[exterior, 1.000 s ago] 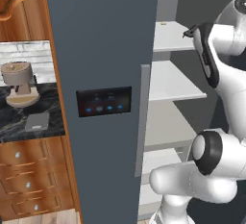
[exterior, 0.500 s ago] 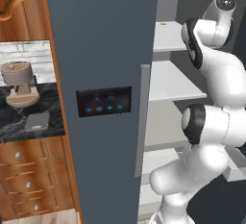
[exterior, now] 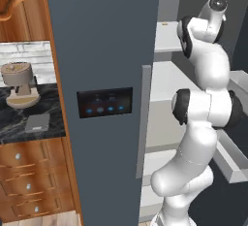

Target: Take the fish from the fridge and place it on the digital scale on the counter by the fridge. Wait a few seconds for a reading, then move it to the plate on the dining counter.

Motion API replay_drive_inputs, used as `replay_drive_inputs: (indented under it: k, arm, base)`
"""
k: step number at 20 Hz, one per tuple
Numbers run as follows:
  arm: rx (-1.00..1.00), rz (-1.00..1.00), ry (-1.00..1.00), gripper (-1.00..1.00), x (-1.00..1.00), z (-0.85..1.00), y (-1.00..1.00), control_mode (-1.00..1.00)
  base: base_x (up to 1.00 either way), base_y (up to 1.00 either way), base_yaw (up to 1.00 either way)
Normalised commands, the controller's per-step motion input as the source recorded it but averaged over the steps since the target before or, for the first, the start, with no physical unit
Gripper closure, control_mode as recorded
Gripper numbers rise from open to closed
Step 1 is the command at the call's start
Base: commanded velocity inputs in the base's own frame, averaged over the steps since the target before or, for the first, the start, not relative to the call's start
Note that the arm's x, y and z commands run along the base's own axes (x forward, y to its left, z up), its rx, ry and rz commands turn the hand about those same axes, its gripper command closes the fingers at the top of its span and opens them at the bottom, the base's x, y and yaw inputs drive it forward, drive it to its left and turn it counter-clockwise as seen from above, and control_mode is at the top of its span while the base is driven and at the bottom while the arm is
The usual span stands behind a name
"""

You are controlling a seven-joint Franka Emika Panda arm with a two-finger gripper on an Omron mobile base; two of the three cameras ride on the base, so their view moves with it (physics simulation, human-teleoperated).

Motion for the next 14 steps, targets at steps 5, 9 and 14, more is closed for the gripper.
replay_drive_inputs:
  k: [5, 9, 14]
  arm:
    - [0.00, 0.00, 0.00, -1.00, 0.49, -0.24, -0.25, -1.00]
    - [0.00, 0.00, 0.00, -1.00, 0.49, -0.26, -0.16, -1.00]
    - [0.00, 0.00, 0.00, -1.00, 0.51, -0.19, -0.16, -1.00]
  base:
    - [0.00, 0.00, 0.00]
    - [0.00, 0.00, 0.00]
    - [0.00, 0.00, 0.00]
